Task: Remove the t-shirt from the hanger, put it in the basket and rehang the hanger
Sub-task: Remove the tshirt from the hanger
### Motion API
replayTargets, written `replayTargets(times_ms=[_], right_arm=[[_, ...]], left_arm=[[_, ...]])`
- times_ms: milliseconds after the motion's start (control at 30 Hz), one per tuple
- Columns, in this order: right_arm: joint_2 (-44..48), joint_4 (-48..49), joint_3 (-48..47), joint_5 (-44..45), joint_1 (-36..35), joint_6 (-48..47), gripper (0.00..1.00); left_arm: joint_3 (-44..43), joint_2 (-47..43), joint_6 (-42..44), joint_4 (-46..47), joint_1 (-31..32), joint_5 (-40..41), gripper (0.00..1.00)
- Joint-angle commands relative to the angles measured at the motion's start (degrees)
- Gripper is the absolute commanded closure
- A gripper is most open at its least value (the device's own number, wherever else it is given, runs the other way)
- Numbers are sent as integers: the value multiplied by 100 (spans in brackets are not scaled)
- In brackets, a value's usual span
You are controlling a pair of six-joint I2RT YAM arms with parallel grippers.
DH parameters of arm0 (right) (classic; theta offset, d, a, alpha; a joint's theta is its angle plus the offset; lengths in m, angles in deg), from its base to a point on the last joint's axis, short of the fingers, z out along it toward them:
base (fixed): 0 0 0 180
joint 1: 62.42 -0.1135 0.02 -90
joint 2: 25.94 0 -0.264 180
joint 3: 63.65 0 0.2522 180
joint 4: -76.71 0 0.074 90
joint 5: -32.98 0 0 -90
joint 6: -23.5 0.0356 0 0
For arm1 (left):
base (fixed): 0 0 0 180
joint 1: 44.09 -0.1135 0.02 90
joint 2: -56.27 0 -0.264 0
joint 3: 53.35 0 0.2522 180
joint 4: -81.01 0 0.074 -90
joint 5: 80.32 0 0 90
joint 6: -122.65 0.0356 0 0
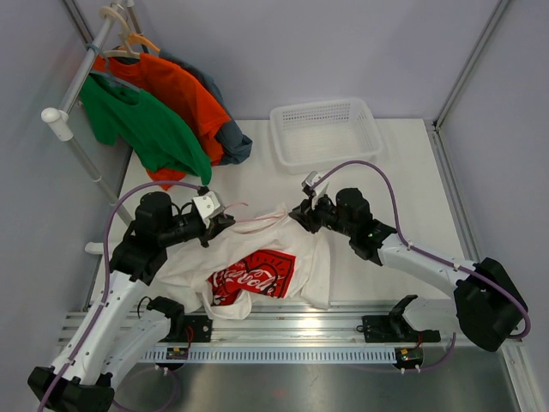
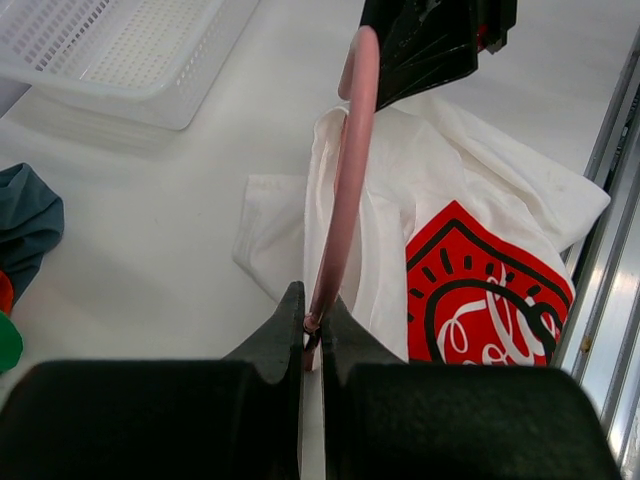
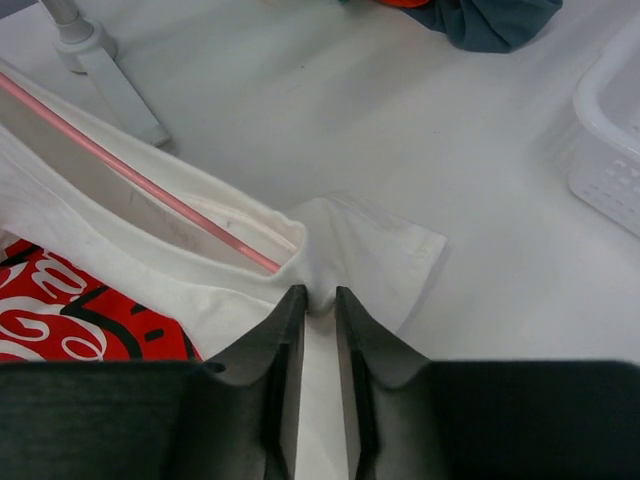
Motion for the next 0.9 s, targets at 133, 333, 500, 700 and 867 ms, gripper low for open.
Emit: replayTargets(times_ms=[133, 333, 500, 700, 867], right_arm=[[-138, -88, -379, -396, 33, -96, 100], [-120, -44, -397, 666, 68, 211, 100], [90, 219, -126, 1019, 770, 853, 100], [-4, 185, -106, 685, 1246, 1179, 100], [-524, 307, -265, 352, 1237, 1231, 100]], left_arm=[[-279, -94, 49, 276, -74, 38, 100], [-367, -137, -48, 223, -153, 275, 100], [-350, -252, -161, 320, -259, 626, 100], [-542, -234, -460, 513, -312, 811, 100], [-1157, -164, -838, 487, -329, 882, 100]])
